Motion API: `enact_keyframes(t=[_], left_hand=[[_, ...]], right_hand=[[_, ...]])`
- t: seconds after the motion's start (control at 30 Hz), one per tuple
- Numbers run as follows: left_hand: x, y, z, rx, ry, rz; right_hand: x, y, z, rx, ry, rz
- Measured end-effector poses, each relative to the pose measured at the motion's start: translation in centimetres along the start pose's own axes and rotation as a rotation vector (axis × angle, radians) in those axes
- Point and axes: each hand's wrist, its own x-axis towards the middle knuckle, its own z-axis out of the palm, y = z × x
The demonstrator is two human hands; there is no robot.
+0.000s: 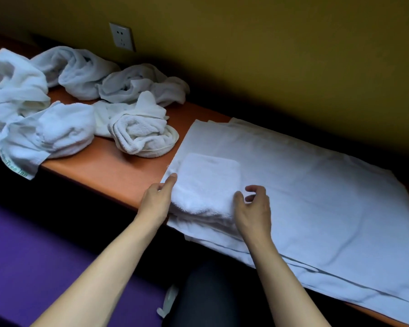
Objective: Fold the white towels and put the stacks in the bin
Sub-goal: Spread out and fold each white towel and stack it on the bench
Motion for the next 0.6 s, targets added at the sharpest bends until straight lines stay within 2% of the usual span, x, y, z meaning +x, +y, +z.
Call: enact_keyframes(t=[0.1,0.23,0.33,0.6], left_hand=[[1.0,0.6,0.6,0.004,-0.046,-0.075],[0.9,1.2,0.9,-0.004,-0.048,-0.058],[-0.8,1.3,1.3,-0.027,-0.02,0.036],[-7.2,2.0,7.2,0.014,-0.141,0.257]], right_hand=[[-0.1,0.4,-0.2,0.17,-0.235,0.144],[0.0,0.2,-0.2,0.379,-0.313,0.225],[-0.1,0.8,-0.7,0.371,-0.266,0.172],[-0.4,4.8,-7.5,0.463,-0.095,0.114]])
